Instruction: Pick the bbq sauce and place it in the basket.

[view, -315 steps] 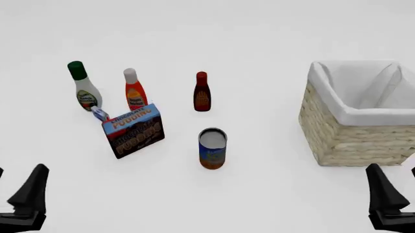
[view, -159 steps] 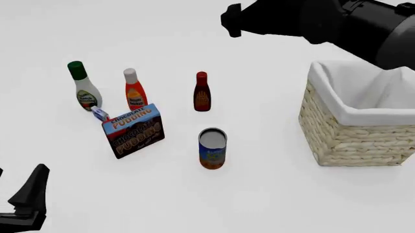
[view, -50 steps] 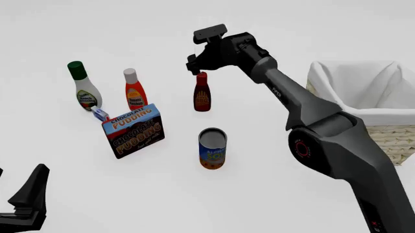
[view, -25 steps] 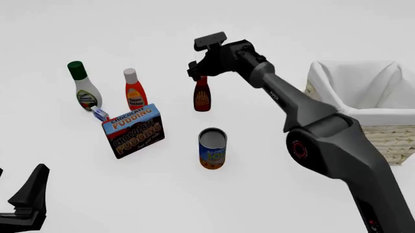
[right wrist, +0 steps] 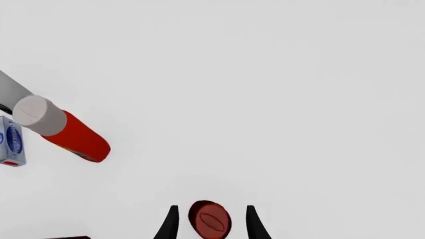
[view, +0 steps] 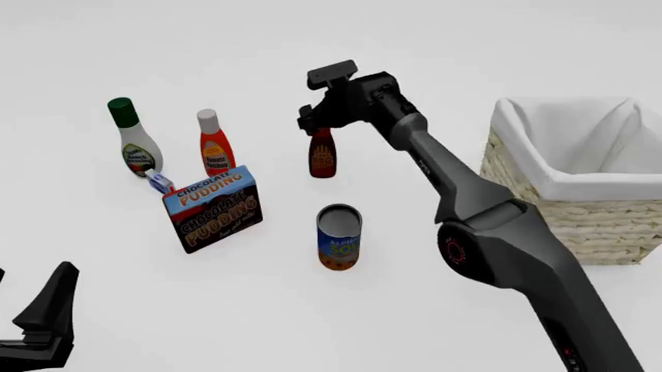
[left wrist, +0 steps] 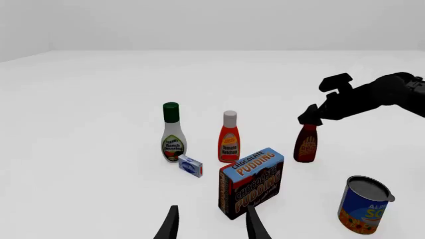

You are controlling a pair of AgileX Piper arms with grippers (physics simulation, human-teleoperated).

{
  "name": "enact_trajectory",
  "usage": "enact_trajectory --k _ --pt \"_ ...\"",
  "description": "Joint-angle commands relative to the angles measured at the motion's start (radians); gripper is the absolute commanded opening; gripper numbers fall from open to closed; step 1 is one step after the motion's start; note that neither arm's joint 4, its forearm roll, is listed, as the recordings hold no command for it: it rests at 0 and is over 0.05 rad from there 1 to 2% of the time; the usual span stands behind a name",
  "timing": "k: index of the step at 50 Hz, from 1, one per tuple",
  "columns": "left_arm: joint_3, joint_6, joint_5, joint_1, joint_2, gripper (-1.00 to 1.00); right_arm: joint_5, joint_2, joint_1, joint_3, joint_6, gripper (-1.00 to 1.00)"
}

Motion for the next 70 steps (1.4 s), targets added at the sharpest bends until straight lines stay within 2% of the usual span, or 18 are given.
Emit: enact_trajectory --k 1,23,24,45,70 --pt "0.0 0.0 0.0 0.0 0.0 1.0 0.044 0.068 0.001 -0.098 0.003 1.0" --pt "0.0 0.0 0.0 0.0 0.0 1.0 0.042 0.089 0.007 -0.1 0.002 1.0" --pt "0.0 0.0 0.0 0.0 0.0 1.0 0.042 0.086 0.01 -0.099 -0.004 -1.0" --pt "0.0 0.0 0.0 0.0 0.0 1.0 0.045 0.05 0.011 -0.096 -0.007 -1.0" --pt "0.0 0.0 0.0 0.0 0.0 1.0 0.08 -0.089 0.015 -0.093 -0.029 -1.0"
